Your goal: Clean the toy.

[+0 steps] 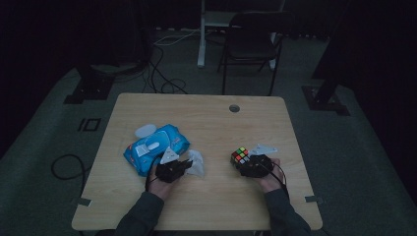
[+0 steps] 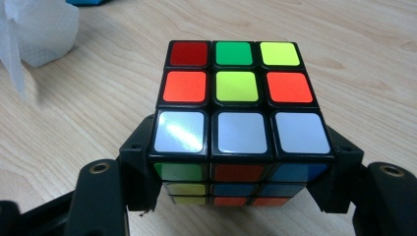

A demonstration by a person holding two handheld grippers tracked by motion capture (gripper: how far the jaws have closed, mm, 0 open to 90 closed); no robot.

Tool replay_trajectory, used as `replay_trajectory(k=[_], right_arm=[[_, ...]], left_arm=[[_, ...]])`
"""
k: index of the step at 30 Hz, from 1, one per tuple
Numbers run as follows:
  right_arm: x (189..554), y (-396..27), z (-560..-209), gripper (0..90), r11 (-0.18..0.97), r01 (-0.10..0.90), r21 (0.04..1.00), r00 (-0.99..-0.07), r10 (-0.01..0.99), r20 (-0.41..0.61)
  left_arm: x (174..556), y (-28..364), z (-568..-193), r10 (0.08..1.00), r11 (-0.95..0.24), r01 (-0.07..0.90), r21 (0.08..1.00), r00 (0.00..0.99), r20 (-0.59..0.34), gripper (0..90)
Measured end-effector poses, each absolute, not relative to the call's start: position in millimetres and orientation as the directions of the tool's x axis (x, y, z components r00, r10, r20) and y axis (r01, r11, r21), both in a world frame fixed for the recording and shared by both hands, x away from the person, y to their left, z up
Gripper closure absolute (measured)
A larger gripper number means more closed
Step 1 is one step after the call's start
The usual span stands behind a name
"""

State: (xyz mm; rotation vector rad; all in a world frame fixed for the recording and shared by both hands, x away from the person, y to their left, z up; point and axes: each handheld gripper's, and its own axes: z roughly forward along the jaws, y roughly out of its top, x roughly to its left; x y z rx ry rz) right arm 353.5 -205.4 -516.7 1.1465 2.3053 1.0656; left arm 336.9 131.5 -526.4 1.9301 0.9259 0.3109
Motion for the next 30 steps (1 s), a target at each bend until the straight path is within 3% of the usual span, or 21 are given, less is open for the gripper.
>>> replay_trajectory(k=[26, 30], right_arm=[[350, -203, -533, 34.6, 0.404, 0.508, 0.761, -0.618, 0.786, -0.005], [350, -205, -534, 34.5, 0.404, 0.504, 0.763, -0.622, 0.783, -0.004]], left_arm=[[340, 134, -536, 0.732, -0.293, 0.515, 0.806, 0.663, -0.157, 87.1], [340, 133, -538, 0.736, -0.297, 0.521, 0.8, 0.658, -0.156, 83.3]])
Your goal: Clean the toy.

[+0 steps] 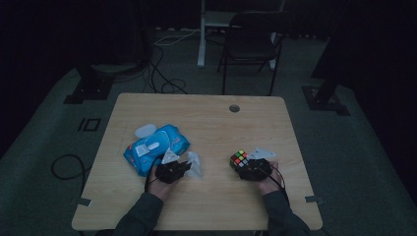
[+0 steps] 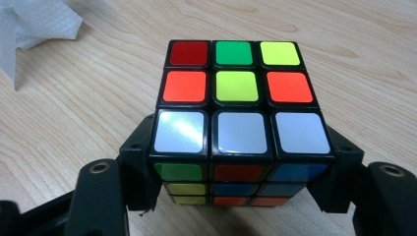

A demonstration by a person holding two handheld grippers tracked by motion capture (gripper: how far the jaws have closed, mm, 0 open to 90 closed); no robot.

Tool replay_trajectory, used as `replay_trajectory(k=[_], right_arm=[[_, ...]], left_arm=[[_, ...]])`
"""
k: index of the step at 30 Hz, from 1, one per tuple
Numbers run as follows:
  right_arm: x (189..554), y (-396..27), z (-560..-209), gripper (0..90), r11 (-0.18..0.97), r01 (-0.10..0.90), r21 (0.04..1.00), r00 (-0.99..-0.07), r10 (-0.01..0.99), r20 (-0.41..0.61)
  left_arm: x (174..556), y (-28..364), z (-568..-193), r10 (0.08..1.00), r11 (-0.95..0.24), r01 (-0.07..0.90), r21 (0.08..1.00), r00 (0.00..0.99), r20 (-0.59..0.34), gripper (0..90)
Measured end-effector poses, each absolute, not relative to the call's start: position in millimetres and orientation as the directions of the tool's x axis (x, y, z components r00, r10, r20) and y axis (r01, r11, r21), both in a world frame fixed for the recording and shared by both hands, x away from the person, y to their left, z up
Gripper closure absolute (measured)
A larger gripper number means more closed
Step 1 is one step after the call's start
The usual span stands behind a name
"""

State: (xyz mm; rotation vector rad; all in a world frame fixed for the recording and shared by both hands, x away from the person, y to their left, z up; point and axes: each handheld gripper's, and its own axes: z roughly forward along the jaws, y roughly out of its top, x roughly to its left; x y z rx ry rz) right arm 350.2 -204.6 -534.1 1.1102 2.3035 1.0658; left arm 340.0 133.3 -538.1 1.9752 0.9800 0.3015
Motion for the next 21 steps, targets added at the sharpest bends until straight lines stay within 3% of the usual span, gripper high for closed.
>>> replay_trajectory(k=[11, 16, 21], right_arm=[[349.7, -206.8, -536.0, 33.5, 0.406, 0.5, 0.765, -0.631, 0.776, 0.0], [350.4, -207.1, -537.2, 20.9, 0.407, 0.505, 0.761, -0.631, 0.776, 0.004], [349.3, -206.4, -535.8, 15.0, 0.405, 0.5, 0.765, -0.628, 0.778, -0.001]], left_arm=[[339.7, 133.7, -538.2, 0.734, -0.298, 0.526, 0.797, 0.66, -0.162, 70.2], [339.8, 134.9, -537.9, 0.734, -0.289, 0.528, 0.798, 0.657, -0.169, 64.1], [338.8, 136.9, -535.3, 0.728, -0.273, 0.523, 0.808, 0.661, -0.181, 58.4]])
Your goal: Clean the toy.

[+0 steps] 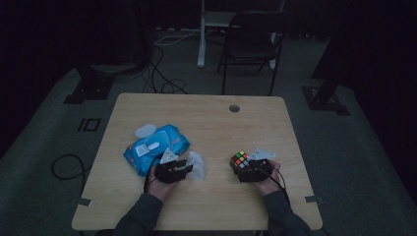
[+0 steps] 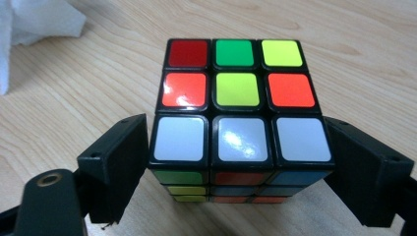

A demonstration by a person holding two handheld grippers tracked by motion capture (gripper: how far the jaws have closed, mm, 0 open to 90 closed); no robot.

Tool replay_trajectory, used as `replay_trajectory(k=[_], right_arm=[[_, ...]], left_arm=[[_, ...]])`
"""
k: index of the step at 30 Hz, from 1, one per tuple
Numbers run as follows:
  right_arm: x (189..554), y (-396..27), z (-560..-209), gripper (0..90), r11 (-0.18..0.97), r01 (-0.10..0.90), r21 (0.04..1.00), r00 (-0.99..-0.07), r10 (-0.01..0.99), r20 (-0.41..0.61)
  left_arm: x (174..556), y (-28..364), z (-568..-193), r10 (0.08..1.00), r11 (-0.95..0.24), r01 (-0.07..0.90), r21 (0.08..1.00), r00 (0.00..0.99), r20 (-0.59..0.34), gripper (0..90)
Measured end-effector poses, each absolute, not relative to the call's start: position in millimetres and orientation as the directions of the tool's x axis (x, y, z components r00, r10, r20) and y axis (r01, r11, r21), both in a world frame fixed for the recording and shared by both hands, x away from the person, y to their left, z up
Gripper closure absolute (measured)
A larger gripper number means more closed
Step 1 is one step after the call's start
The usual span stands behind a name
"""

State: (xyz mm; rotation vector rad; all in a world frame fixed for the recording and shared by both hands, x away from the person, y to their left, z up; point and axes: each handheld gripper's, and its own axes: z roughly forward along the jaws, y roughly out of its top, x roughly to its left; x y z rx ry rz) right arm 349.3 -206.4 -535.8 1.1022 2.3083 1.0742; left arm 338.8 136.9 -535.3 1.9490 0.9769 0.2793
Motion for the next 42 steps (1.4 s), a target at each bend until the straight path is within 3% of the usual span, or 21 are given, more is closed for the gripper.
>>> replay_trajectory(k=[12, 27, 37, 42], right_arm=[[344, -211, -526, 13.4, 0.379, 0.471, 0.797, -0.631, 0.776, 0.004], [330, -228, -507, 14.9, 0.317, 0.416, 0.852, -0.606, 0.795, 0.0], [327, -247, -504, 24.5, 0.28, 0.414, 0.866, -0.57, 0.822, 0.007], [325, -259, -504, 34.4, 0.251, 0.419, 0.873, -0.534, 0.845, 0.013]], left_arm=[[334, 146, -523, 0.715, -0.214, 0.513, 0.831, 0.662, -0.225, 49.6], [321, 152, -502, 0.709, -0.195, 0.461, 0.866, 0.676, -0.2, 48.9], [313, 160, -493, 0.715, -0.182, 0.444, 0.878, 0.672, -0.192, 48.9], [311, 165, -492, 0.732, -0.169, 0.455, 0.874, 0.652, -0.198, 49.1]])
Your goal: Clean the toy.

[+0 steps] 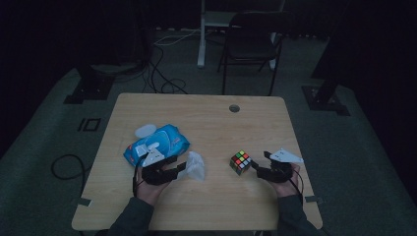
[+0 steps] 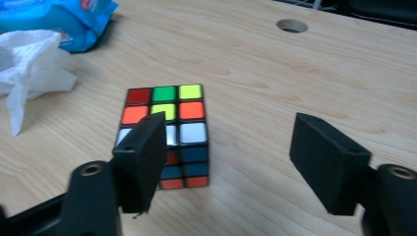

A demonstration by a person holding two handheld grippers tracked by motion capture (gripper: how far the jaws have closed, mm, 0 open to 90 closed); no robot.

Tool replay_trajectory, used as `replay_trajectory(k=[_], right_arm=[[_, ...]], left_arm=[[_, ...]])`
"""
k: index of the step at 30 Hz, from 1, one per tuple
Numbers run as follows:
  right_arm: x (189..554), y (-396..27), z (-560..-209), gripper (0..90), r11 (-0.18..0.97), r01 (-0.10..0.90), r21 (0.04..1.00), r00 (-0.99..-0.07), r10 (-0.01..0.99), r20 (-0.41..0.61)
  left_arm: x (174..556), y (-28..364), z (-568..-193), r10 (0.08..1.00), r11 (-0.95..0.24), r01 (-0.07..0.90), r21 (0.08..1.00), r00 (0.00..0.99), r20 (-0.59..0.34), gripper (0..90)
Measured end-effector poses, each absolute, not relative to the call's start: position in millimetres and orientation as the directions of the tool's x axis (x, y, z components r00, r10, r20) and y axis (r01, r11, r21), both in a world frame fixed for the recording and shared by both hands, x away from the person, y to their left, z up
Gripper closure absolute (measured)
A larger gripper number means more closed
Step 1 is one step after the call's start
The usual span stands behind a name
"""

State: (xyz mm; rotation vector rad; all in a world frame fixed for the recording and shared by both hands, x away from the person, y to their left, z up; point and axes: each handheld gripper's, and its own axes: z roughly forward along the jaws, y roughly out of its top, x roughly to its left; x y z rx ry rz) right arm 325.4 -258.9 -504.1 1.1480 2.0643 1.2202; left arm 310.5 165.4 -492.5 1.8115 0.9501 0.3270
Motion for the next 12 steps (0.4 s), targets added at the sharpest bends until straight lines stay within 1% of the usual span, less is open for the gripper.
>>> replay_trajectory(k=[5, 12], right_arm=[[326, -267, -504, 39.1, 0.229, 0.427, 0.875, -0.504, 0.863, 0.02], [327, -273, -506, 42.2, 0.221, 0.435, 0.873, -0.484, 0.875, 0.019]], left_arm=[[308, 172, -493, 0.742, -0.153, 0.459, 0.875, 0.638, -0.205, 49.2], [306, 183, -496, 0.764, -0.129, 0.475, 0.87, 0.607, -0.218, 49.2]])
